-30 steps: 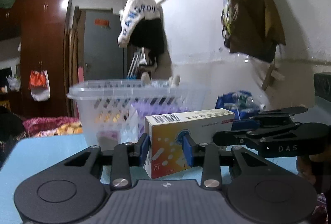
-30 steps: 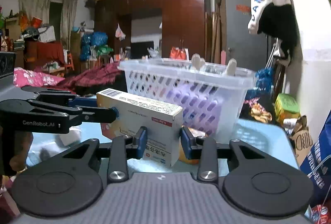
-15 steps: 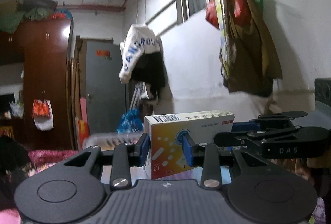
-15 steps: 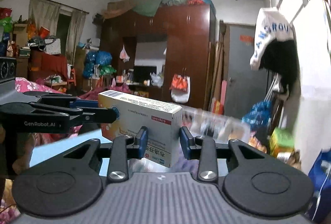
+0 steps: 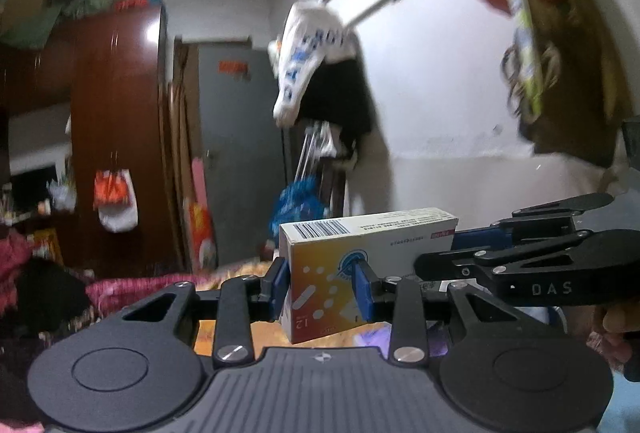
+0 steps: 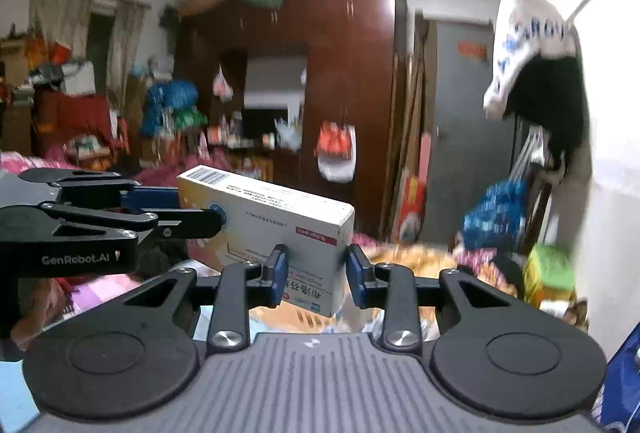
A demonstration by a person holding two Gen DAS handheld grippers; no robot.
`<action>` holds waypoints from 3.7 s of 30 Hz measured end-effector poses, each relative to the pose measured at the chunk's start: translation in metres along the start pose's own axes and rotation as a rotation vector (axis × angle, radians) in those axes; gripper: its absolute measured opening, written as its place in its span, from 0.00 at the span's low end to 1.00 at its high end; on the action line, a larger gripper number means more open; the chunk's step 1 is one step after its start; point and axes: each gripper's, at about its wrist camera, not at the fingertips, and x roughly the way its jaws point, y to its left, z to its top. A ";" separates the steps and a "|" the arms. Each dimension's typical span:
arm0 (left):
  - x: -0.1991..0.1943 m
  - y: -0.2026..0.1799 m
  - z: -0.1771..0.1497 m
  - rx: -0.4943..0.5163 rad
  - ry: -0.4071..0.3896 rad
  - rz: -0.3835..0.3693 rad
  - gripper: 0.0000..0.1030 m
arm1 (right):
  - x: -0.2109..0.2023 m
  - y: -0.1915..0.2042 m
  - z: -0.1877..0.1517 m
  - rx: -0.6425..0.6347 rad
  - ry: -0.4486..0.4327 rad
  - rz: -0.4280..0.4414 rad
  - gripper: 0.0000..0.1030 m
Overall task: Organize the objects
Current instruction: 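Lift the medicine box and drop it into the basket, then grasp the purple wrapped pack with the left tool while the right tool grasps the orange-capped bottle, then lower the purple pack into the basket while the right tool drops the orange bottle in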
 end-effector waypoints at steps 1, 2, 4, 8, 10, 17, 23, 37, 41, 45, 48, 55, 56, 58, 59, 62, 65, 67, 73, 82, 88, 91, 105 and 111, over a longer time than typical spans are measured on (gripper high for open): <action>0.005 0.002 -0.004 0.004 0.016 0.002 0.38 | 0.008 0.000 -0.004 0.004 0.020 -0.003 0.33; 0.010 0.003 -0.007 0.007 0.030 0.007 0.38 | 0.013 0.000 -0.009 0.010 0.038 -0.002 0.33; 0.012 0.006 -0.009 -0.002 0.040 0.017 0.38 | 0.017 -0.002 -0.016 0.040 0.057 0.019 0.32; 0.011 0.013 -0.007 -0.007 0.062 0.028 0.38 | 0.017 -0.004 -0.021 0.067 0.084 0.044 0.32; 0.011 0.013 -0.009 0.001 0.067 0.039 0.38 | 0.017 0.001 -0.021 0.061 0.100 0.041 0.32; 0.015 0.012 -0.013 0.014 0.092 0.065 0.41 | 0.025 0.002 -0.027 0.064 0.146 0.065 0.32; 0.017 0.005 -0.020 0.048 0.086 0.060 0.62 | 0.022 0.005 -0.025 0.049 0.133 0.035 0.36; -0.068 0.000 -0.045 -0.040 0.017 0.042 0.85 | -0.061 -0.011 -0.052 0.170 -0.040 -0.030 1.00; -0.102 -0.004 -0.085 -0.073 0.052 0.029 0.85 | -0.094 -0.013 -0.093 0.223 -0.016 -0.073 1.00; -0.124 -0.002 -0.110 -0.124 0.043 0.030 0.85 | -0.117 -0.010 -0.125 0.274 -0.016 -0.072 1.00; -0.134 -0.002 -0.127 -0.144 0.066 0.047 0.85 | -0.117 -0.004 -0.140 0.248 0.015 -0.070 1.00; -0.132 -0.004 -0.146 -0.086 0.130 0.081 0.85 | -0.090 -0.009 -0.134 0.280 0.087 -0.062 1.00; -0.130 -0.004 -0.149 -0.088 0.147 0.083 0.85 | -0.090 -0.007 -0.136 0.274 0.097 -0.062 1.00; -0.123 -0.002 -0.151 -0.091 0.177 0.082 0.85 | -0.079 -0.005 -0.127 0.247 0.126 -0.081 1.00; -0.122 -0.002 -0.154 -0.093 0.185 0.085 0.85 | -0.076 -0.002 -0.130 0.241 0.142 -0.087 1.00; -0.118 -0.002 -0.157 -0.095 0.203 0.093 0.85 | -0.055 -0.006 -0.129 0.279 0.220 -0.091 1.00; -0.116 -0.002 -0.159 -0.091 0.210 0.099 0.84 | -0.037 -0.006 -0.128 0.278 0.283 -0.093 1.00; -0.115 -0.003 -0.161 -0.092 0.213 0.097 0.81 | -0.030 -0.007 -0.127 0.282 0.296 -0.095 1.00; -0.115 -0.003 -0.160 -0.102 0.202 0.084 0.79 | -0.015 -0.007 -0.126 0.270 0.336 -0.120 0.90; -0.122 0.001 -0.158 -0.139 0.139 0.069 0.65 | -0.040 -0.010 -0.129 0.227 0.256 -0.157 0.84; -0.132 0.007 -0.149 -0.160 0.041 0.077 0.65 | -0.073 -0.014 -0.126 0.210 0.135 -0.160 0.84; -0.135 0.011 -0.141 -0.181 0.002 0.086 0.65 | -0.091 -0.019 -0.125 0.231 0.088 -0.142 0.84; -0.039 -0.011 0.021 -0.122 -0.025 -0.004 0.65 | -0.064 -0.022 -0.015 0.132 -0.078 -0.180 0.83; 0.034 -0.008 0.037 -0.158 0.098 0.039 0.65 | -0.019 -0.039 -0.009 0.205 0.033 -0.183 0.83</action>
